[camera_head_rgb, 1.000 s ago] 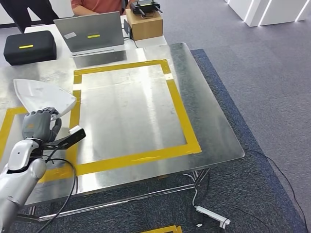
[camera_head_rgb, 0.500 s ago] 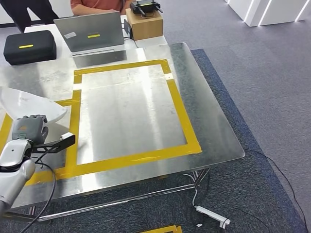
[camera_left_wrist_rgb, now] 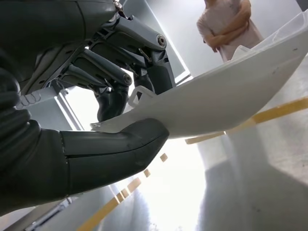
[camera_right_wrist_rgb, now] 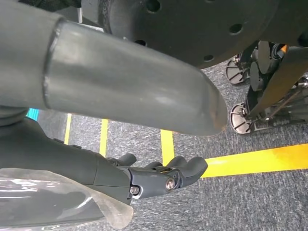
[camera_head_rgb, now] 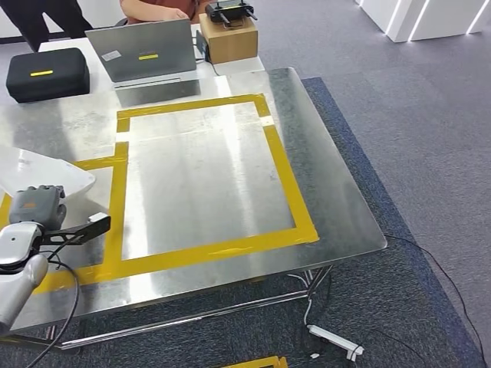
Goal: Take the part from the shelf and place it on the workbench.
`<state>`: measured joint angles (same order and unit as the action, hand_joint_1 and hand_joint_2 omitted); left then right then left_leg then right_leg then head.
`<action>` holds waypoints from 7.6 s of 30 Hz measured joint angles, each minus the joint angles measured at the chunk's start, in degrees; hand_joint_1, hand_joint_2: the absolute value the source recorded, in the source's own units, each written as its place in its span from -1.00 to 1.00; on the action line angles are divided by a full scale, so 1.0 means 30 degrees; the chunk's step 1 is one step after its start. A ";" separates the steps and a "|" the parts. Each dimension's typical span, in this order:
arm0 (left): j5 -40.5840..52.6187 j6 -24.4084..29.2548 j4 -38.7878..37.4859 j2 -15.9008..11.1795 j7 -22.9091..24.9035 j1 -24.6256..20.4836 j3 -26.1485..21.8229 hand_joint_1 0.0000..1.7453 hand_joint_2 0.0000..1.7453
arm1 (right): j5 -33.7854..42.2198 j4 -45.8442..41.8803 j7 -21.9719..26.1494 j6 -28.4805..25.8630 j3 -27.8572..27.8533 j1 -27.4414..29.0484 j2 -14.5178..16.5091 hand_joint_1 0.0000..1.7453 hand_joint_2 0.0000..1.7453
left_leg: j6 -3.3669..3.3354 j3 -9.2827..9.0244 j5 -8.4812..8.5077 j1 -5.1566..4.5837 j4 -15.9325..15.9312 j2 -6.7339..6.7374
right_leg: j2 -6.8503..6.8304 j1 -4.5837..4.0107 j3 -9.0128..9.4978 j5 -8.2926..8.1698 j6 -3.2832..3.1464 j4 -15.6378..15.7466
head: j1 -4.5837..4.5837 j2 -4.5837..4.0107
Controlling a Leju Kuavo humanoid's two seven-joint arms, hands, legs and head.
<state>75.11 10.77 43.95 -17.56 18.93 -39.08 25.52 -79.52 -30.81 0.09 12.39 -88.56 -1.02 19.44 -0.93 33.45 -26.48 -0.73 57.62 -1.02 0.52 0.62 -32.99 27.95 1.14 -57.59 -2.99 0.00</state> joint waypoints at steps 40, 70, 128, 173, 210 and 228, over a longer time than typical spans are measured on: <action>-0.1237 0.5394 0.5230 0.0142 -0.3286 0.2560 -0.1945 -1.00 -1.00 | -0.0282 -0.0279 0.0308 0.0091 -0.0005 -0.0046 0.0056 -1.00 -1.00 | -0.0011 0.0003 -0.0026 -0.0029 0.0027 0.0000 | -0.0002 0.0018 0.0005 0.0001 0.0003 0.0026 | 0.0004 0.0000; -0.4648 0.4236 0.7934 0.1009 -0.4949 0.3924 -0.1721 -1.00 -1.00 | 0.0244 -0.0446 -0.0246 0.0113 -0.0015 -0.0063 0.0199 -1.00 -1.00 | 0.0167 0.0226 -0.0628 0.0073 0.0740 0.0068 | -0.0009 0.0106 -0.0007 -0.0172 -0.0315 -0.0003 | -0.0041 0.0007; -1.1896 0.4139 0.7821 0.2190 -0.7572 1.0433 -0.5553 -1.00 -1.00 | -0.1668 0.0648 -0.0998 -0.1783 -0.0118 -0.0470 -0.0556 -1.00 -1.00 | 0.0100 0.1064 0.1647 0.0135 -0.0283 0.0410 | -0.0053 -0.0163 0.2966 0.1474 0.0004 0.1117 | -0.0521 0.0018; -1.9633 -0.1201 -0.8328 0.6251 -0.9026 1.1805 -1.0712 -1.00 -1.00 | -0.1970 0.3956 -0.0322 -0.4971 0.0690 -0.0649 -0.1734 -1.00 -1.00 | 0.0029 -0.1890 -0.1131 0.0127 -0.0463 0.0335 | -0.0261 -0.0055 -0.0683 -0.1424 0.0149 0.0324 | -0.1522 0.0051; -1.7615 -0.0128 -1.0327 0.7493 -0.6335 1.1720 -0.8533 -1.00 -1.00 | -0.1415 0.5912 -0.1173 -0.5151 0.0845 -0.0934 -0.2658 -1.00 -1.00 | -0.0674 -0.1327 -0.0118 -0.0001 -0.0914 0.0545 | -0.0211 0.0044 -0.2648 0.2016 0.0520 -0.4076 | -0.0525 0.0042; -1.7657 -0.0013 -1.0389 0.7515 -0.6269 1.1917 -0.8480 -1.00 -1.00 | -0.0956 0.5927 -0.1209 -0.5026 0.0728 -0.0985 -0.2765 -1.00 -1.00 | 0.0665 0.1253 -0.2167 0.0284 0.5348 0.0497 | -0.0395 0.0027 0.0393 -0.0342 -0.0489 0.0373 | -0.0547 0.0044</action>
<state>22.14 10.73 12.79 4.98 0.13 -3.32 0.08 -82.38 -13.03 -3.54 -2.69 -86.38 -3.98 11.15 1.06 37.21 -32.98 0.12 73.67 0.48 -0.67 0.70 -31.81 26.92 -0.33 -56.47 -4.63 0.13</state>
